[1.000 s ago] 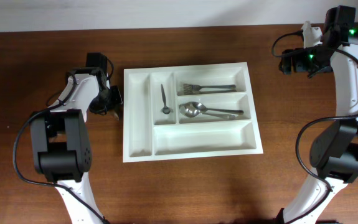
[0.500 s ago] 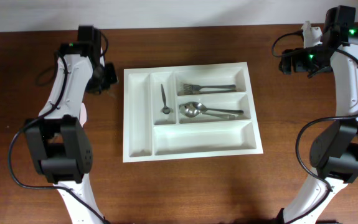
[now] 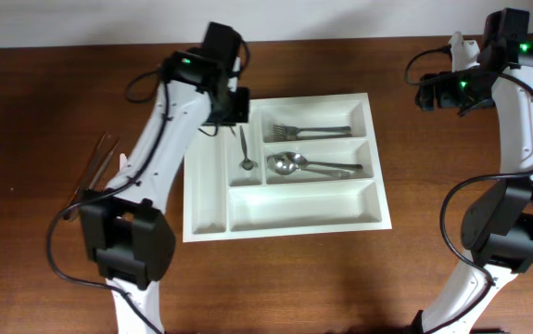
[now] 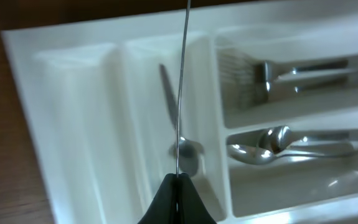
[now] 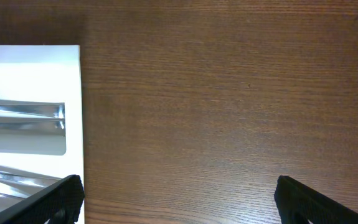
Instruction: Pack container
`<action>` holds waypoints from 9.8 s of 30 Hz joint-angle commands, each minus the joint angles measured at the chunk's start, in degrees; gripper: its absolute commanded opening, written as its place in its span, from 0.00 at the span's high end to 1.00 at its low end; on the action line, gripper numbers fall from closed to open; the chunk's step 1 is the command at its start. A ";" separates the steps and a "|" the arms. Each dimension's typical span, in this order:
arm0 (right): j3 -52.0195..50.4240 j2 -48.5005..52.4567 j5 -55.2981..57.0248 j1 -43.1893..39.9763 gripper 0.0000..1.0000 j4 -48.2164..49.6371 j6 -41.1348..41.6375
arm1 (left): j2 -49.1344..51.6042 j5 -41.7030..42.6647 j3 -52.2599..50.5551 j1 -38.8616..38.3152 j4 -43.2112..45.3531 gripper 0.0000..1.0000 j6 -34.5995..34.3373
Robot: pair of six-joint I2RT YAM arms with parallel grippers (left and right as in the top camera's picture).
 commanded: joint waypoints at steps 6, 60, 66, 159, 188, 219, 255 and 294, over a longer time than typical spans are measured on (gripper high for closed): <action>0.76 -0.72 0.48 -0.04 0.01 0.00 0.66 | 9.18 0.22 0.24 -2.36 1.31 0.98 0.28; 0.76 -0.72 0.48 -0.04 0.01 0.00 0.66 | 10.25 -11.30 24.96 33.53 -25.51 0.47 20.26; 0.76 -0.72 0.48 -0.04 0.01 0.00 0.66 | 10.25 -9.33 13.29 34.91 -19.47 0.60 24.94; 0.76 -0.72 0.48 -0.04 0.01 0.00 0.66 | 9.99 -2.34 15.45 26.95 -21.70 0.59 23.54; 0.76 -0.72 0.50 -0.04 0.01 0.00 0.66 | 10.10 -4.07 -9.86 33.46 -6.99 0.46 25.29; 0.76 -0.72 0.50 -0.04 0.02 0.00 0.66 | 10.05 -4.26 -18.91 33.18 -2.05 0.95 25.27; 0.76 -0.72 0.48 -0.04 0.01 0.00 0.66 | 4.72 1.68 10.54 10.51 -18.03 0.93 6.78; 0.76 -0.72 0.48 -0.04 0.01 0.00 0.66 | 3.39 -14.38 1.11 12.02 -16.48 0.60 9.51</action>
